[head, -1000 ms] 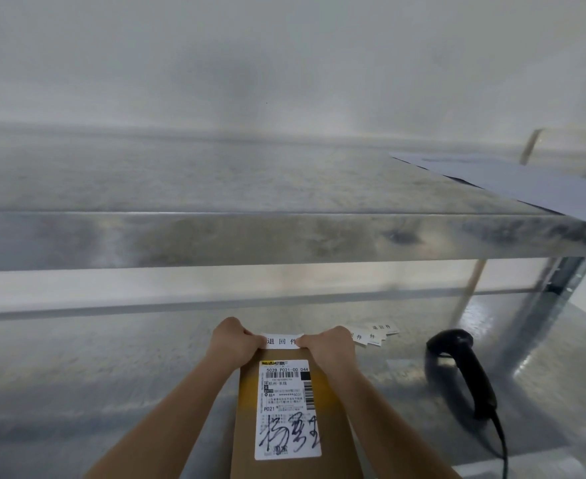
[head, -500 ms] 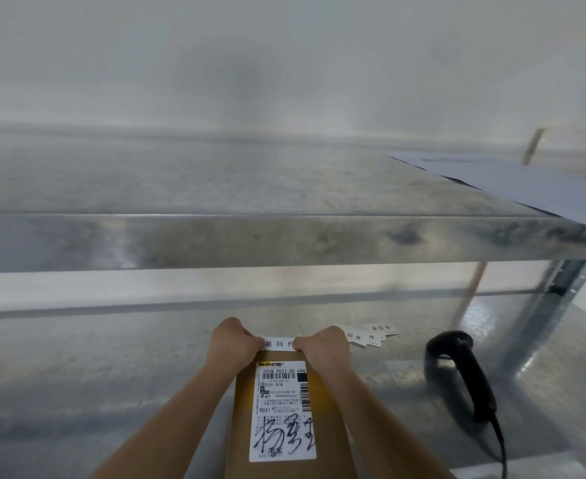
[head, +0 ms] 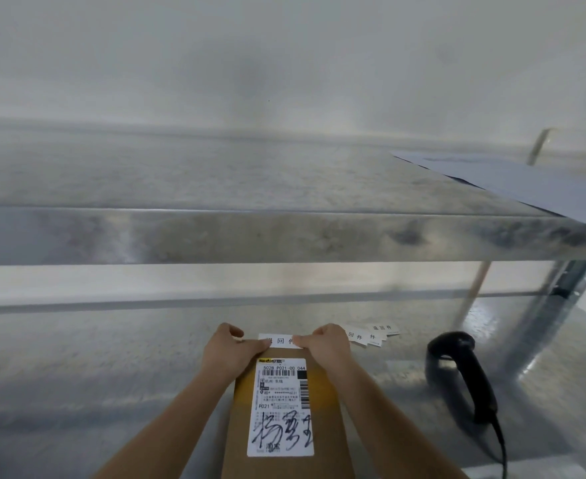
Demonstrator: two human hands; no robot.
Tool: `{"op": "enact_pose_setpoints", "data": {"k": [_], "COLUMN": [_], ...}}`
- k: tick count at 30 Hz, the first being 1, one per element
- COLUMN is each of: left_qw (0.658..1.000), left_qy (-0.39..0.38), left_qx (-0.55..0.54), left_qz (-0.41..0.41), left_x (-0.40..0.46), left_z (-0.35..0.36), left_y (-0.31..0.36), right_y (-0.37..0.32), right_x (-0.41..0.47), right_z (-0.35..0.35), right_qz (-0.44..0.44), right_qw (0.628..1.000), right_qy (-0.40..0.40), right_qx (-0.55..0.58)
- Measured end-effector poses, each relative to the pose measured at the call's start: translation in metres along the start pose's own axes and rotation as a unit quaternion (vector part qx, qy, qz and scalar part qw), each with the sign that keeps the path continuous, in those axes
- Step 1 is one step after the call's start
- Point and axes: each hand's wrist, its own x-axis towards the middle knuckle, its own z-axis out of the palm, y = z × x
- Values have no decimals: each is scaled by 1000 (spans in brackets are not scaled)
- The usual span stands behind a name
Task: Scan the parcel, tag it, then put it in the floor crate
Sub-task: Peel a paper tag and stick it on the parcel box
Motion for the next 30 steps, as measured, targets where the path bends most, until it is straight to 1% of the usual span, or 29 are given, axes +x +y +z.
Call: {"op": "enact_pose_setpoints", "data": {"k": [4,5,9,12,15,17,19,21,25,28,30], "left_qw": [998,997,991,989,987,983,975,973,965,958,951], "left_qy": [-15,-16,-10,-38,-114,-139,-174,-202,-246,-257,-273], "left_qx": [-32,-45,-118,-133,-90,-110,-138,-108,-75,-42,-43], "left_qz": [58,58,54,58,61,44,10,1,41,120,137], "left_x": [-6,-8,-30,-49,-64,-75,-83,-92,-108,-119,-120], "left_z": [-9,-10,-14,-22,-29,-34,-35,-37,-33,-30,-31], "left_y": [-14,-20,-32,-34,-35,-33,-35,-39,-41,-36,-39], "right_y": [14,17,21,19,16,14,18,23,34,43,50], "right_x": [-2,-5,-20,-25,-36,-51,-68,-88,-115,-124,-126], "right_z": [-6,-7,-11,-15,-21,-26,-33,-39,-46,-45,-43], "right_qz": [-14,-17,-21,-30,-34,-57,-87,-101,-100,-95,-105], "right_qw": [1000,999,994,992,994,994,994,993,989,987,980], "right_qy": [-3,10,106,122,104,92,60,23,-59,-103,-122], "right_qx": [27,25,-2,4,-12,-24,-37,-61,-95,-82,-119]}}
